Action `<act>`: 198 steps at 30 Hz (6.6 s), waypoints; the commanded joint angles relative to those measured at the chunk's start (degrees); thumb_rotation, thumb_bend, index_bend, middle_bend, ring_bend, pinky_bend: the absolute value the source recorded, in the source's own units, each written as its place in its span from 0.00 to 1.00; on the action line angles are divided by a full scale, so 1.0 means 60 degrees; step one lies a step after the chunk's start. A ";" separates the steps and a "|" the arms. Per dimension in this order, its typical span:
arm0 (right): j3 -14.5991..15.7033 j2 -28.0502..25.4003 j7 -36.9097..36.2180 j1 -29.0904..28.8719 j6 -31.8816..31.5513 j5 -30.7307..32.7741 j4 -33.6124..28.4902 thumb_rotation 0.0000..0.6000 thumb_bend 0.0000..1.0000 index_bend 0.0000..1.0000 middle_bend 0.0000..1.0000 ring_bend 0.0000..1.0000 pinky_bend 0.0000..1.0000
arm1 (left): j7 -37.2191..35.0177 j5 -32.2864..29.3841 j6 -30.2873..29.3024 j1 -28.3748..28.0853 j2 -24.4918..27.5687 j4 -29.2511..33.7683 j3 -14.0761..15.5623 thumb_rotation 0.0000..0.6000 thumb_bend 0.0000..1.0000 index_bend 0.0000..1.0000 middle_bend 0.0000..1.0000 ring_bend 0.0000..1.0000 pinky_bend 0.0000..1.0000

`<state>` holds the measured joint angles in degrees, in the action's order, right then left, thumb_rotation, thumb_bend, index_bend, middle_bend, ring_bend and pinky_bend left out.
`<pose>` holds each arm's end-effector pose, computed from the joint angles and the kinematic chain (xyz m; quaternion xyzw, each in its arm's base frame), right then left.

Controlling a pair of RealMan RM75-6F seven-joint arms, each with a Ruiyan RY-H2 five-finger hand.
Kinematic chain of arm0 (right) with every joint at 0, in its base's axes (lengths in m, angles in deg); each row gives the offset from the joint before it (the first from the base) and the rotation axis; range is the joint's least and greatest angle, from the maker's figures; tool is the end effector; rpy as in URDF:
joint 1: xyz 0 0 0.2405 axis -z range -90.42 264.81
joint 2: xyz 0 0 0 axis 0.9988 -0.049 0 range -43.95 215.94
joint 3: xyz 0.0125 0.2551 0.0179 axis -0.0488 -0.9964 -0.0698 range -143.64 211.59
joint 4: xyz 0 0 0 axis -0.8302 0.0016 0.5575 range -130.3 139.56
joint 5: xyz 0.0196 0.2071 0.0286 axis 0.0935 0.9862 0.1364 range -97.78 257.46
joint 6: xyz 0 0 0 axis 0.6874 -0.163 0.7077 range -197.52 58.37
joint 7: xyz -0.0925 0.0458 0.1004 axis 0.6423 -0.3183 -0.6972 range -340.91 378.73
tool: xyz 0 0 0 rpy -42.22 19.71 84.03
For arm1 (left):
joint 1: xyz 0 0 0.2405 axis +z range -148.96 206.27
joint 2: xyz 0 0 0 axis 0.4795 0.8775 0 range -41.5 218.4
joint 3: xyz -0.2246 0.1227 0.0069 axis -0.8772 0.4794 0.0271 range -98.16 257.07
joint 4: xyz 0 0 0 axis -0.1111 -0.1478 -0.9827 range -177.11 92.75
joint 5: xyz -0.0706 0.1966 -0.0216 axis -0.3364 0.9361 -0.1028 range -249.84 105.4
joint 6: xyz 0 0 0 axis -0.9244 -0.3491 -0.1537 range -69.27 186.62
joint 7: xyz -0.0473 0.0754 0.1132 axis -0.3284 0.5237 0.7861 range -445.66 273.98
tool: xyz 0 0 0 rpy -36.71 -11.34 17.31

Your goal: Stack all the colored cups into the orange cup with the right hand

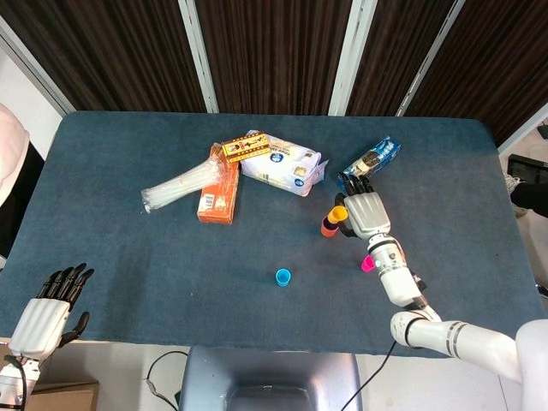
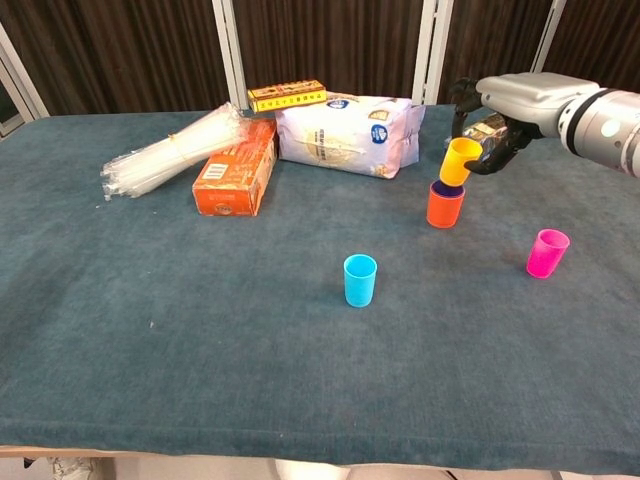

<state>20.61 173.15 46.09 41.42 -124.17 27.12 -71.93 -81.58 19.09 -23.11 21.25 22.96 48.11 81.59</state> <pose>-0.1728 -0.3968 0.0203 0.7093 -0.3532 0.3205 0.5190 -0.3067 0.1747 0.1304 -0.6735 -0.3646 -0.3478 0.5408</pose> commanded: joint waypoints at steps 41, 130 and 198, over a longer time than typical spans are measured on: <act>0.1476 0.0043 0.0697 -0.0106 0.0865 -0.1676 -0.2565 1.00 0.46 0.27 0.00 0.00 0.00 | -0.0129 0.0028 -0.0038 0.0013 0.0066 0.0005 0.0016 1.00 0.45 0.00 0.03 0.06 0.11; 0.0787 -0.1250 -0.0399 0.0978 -0.0806 -0.1229 -0.2280 1.00 0.48 0.04 0.00 0.00 0.00 | 0.0031 0.0087 0.0049 -0.0005 -0.0013 -0.0006 0.0076 1.00 0.45 0.00 0.03 0.06 0.11; 0.1856 -0.1395 -0.0392 0.2013 0.0149 -0.2297 -0.1214 1.00 0.48 0.58 0.00 0.00 0.00 | 0.0230 0.0086 0.0114 -0.0043 -0.0131 -0.0039 0.0116 1.00 0.45 0.00 0.03 0.06 0.11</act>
<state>31.75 164.78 43.74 53.49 -123.28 13.32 -79.21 -80.21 19.61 -22.42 21.00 22.18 47.89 82.29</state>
